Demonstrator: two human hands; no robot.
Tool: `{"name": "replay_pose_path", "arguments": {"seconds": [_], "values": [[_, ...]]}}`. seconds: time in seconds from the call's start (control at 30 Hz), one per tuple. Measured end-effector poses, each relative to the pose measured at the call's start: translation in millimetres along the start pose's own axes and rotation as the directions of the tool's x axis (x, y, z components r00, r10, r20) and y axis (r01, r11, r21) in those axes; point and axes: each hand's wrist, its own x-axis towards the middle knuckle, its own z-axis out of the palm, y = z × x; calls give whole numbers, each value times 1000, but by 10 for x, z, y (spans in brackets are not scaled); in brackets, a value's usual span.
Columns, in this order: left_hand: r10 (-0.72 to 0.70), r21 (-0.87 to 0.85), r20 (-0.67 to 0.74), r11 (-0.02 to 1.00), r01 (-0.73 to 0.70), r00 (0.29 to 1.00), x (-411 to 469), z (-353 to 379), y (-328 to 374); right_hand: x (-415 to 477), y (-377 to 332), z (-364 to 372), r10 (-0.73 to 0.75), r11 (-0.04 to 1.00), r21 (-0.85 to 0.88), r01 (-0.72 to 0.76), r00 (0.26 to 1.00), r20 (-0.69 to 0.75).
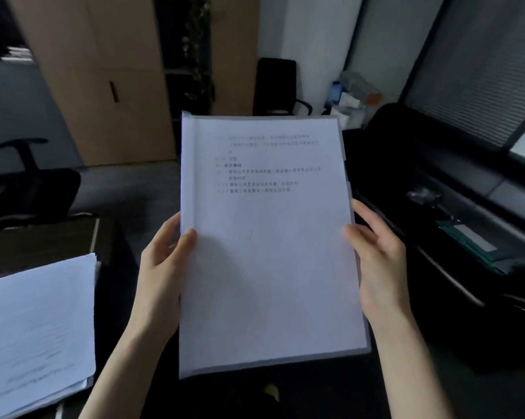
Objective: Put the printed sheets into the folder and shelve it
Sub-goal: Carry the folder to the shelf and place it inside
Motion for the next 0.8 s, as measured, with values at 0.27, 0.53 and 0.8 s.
{"name": "replay_pose_path", "arguments": {"seconds": [0.27, 0.53, 0.8], "values": [[88, 52, -219, 996, -78, 972, 1656, 72, -100, 1941, 505, 1073, 43, 993, 101, -63, 981, 191], [102, 82, -362, 994, -78, 926, 3131, -295, -201, 3320, 957, 2347, 79, 981, 142, -135, 935, 344], [154, 125, -447, 986, -109, 881, 4923, -1256, -342, 4562, 1673, 4190, 83, 972, 158, -172, 887, 454]]}}
